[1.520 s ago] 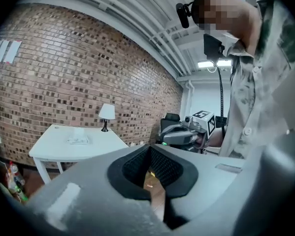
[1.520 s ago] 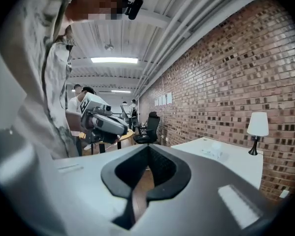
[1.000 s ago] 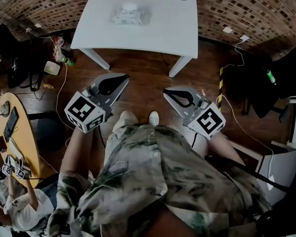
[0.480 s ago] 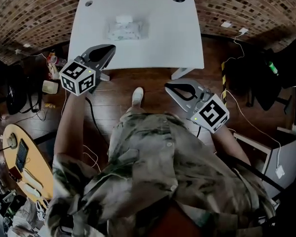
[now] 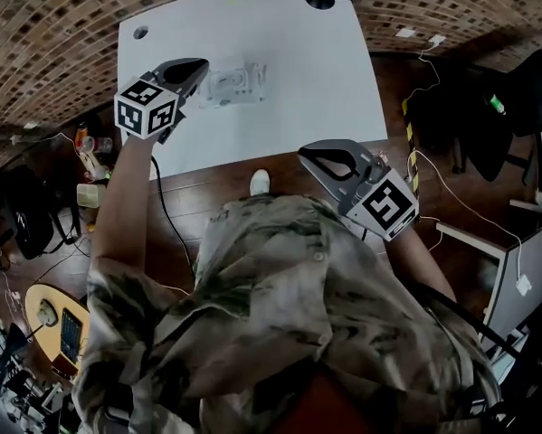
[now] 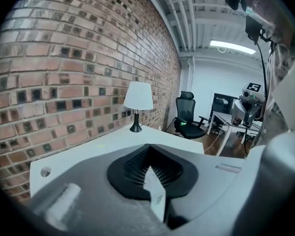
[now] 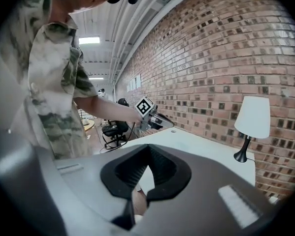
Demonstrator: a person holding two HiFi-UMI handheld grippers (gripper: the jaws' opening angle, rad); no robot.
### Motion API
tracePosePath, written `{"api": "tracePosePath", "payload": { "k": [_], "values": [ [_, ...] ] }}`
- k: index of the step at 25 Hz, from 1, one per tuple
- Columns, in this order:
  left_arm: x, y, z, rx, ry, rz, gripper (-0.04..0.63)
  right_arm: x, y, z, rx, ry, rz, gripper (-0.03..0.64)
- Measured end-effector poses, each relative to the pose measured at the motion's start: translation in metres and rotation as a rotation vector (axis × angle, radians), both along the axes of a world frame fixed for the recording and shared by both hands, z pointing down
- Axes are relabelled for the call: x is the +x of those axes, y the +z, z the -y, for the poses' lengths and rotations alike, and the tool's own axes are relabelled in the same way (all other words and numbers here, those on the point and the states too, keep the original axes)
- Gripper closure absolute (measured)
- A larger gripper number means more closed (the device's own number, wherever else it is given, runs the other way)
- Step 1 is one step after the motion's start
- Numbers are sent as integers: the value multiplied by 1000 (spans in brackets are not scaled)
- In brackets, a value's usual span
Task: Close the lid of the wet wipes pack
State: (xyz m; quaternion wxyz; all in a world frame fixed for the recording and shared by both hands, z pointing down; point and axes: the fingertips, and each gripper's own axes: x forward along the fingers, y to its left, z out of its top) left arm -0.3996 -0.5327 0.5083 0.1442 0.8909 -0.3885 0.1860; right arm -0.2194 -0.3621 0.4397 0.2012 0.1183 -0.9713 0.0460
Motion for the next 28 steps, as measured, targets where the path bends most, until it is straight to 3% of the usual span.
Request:
{"api": "tracePosePath", "payload": {
  "k": [15, 28],
  "values": [
    [-5, 94, 75, -171, 119, 48, 594, -8, 13, 28, -43, 137, -71, 614],
    [22, 113, 46, -231, 284, 103, 594, -15, 16, 33, -71, 153, -72, 614]
  ]
}}
